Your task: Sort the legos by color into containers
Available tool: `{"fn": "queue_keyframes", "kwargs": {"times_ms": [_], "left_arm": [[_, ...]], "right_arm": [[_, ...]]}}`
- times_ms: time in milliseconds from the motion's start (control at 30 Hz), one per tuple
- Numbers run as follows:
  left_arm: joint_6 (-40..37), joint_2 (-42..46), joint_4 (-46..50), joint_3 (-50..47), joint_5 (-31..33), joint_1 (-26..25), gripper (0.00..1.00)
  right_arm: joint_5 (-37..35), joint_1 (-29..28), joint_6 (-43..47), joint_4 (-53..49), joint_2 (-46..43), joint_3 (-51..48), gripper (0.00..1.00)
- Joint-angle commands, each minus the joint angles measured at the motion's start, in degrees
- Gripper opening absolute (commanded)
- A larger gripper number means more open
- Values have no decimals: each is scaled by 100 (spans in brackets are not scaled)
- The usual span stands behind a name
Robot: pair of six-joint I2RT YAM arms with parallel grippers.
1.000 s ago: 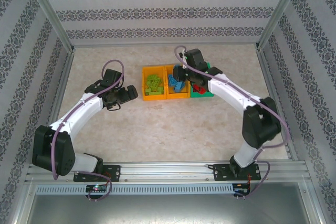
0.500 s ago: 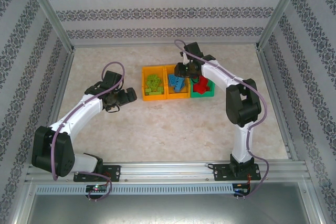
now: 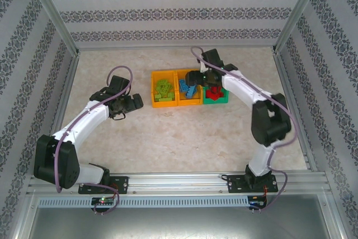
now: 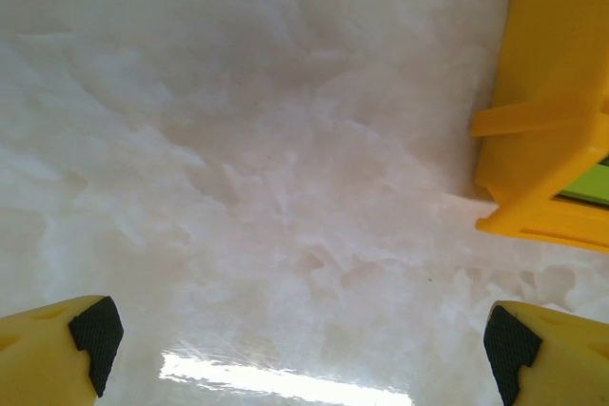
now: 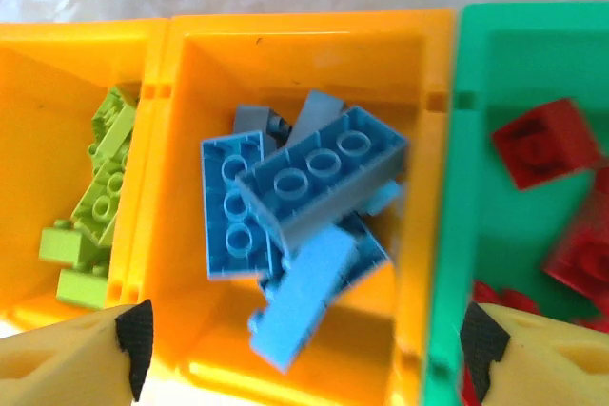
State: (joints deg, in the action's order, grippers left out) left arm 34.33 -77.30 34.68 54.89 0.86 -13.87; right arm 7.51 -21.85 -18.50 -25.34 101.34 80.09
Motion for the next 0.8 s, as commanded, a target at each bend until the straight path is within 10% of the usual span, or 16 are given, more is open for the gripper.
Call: {"fn": "queue_keyframes", "kwargs": {"times_ms": [0,367,767], "left_arm": [[-336,334,221,-96,915,92,99],[-1876,841,-1729,-1060,3510,117,99],[-3438,143,-6050,-2773,2437,265,99]], "right_arm": [[-1091,91,561,708,-1195,-921,94],[-2195,1441,1478,4242,-2915,-4703,98],[-2396,1780,1562,7578,-1697,-5789,98]]}}
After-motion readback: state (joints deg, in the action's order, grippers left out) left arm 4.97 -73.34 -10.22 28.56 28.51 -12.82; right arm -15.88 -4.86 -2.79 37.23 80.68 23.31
